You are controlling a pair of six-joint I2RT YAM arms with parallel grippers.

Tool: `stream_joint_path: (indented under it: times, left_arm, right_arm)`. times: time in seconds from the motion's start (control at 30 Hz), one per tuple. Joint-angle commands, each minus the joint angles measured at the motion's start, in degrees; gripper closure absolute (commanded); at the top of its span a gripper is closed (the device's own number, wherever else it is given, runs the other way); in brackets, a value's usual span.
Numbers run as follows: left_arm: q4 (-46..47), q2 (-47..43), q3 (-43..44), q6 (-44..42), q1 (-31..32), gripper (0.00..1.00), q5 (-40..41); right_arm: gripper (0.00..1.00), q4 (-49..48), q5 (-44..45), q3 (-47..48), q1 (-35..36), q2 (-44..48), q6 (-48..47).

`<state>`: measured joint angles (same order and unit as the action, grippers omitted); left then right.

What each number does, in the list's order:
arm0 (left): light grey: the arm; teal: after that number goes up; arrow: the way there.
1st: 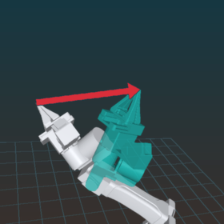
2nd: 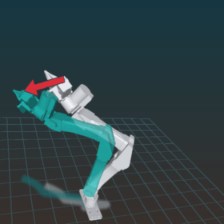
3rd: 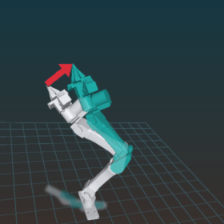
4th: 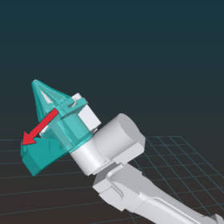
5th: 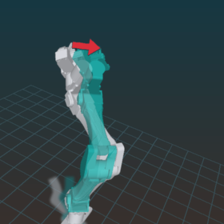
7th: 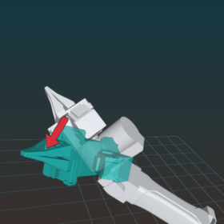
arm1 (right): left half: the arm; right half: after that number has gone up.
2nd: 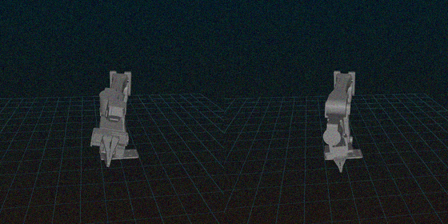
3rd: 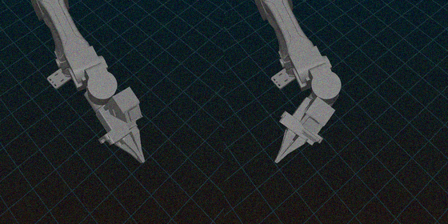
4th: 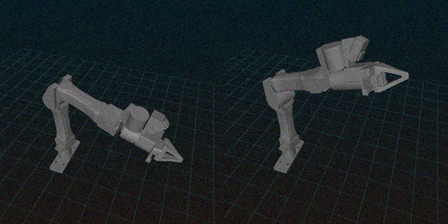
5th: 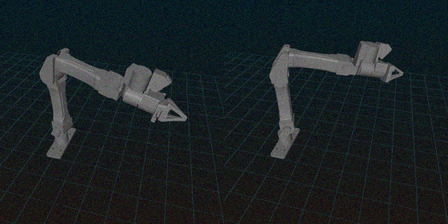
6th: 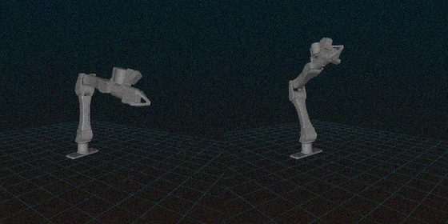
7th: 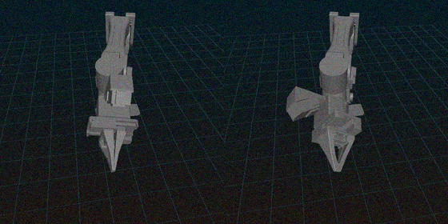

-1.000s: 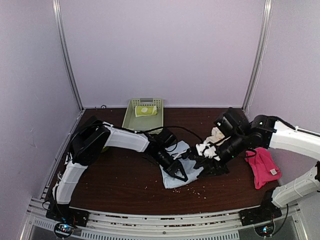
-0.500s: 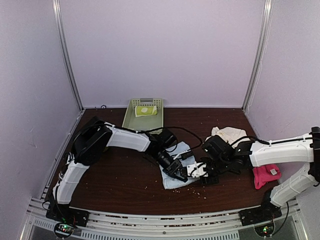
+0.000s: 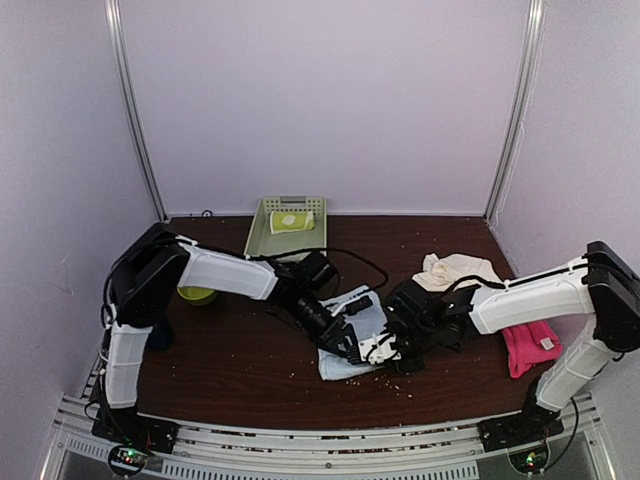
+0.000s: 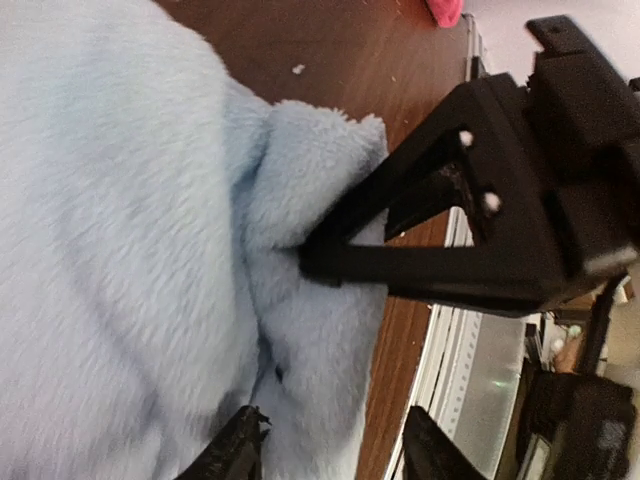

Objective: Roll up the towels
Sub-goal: Roll the towel at the center of the board.

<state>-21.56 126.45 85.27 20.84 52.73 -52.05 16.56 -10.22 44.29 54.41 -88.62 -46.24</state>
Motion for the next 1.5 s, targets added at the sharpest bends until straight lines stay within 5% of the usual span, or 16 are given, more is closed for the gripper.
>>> stream_joint_path:
  times: [0.0,0.23,0.33,0.4,0.7,1.3,1.47]
  left_arm:
    - [4.86,-16.41,-8.75,0.72,-2.43,0.45,18.15]
    - [16.74,-48.67,-28.2,-10.63,1.43,0.36,51.99]
    - [25.61,-58.37,-37.21,-17.63,5.13,0.17,55.88]
    - [25.25,-59.58,-37.29,-19.58,5.63,0.14,53.72]
    - [10.92,-42.2,-25.3,-34.85,24.33,0.27,62.35]
    - [12.97,-11.19,-16.06,-40.99,28.21,0.28,82.29]
    - [11.23,-9.6,-14.63,-39.95,28.22,0.44,82.29]
  right_arm:
    - [0.88,9.76,-6.77,4.8,0.1,-3.61,2.4]
    - [0.9,32.62,-23.46,17.52,-1.14,-11.73,5.26]
    - [0.9,40.61,-30.36,23.03,-3.76,-17.12,4.55]
    - [0.9,45.05,-33.01,26.92,-6.11,-22.01,3.66]
    - [0.9,61.14,-37.25,46.97,-10.85,-42.62,1.1]
    - [0.89,60.76,-38.43,50.29,-11.04,-43.8,5.9]
    - [0.88,61.14,-38.99,49.52,-11.17,-41.87,5.06]
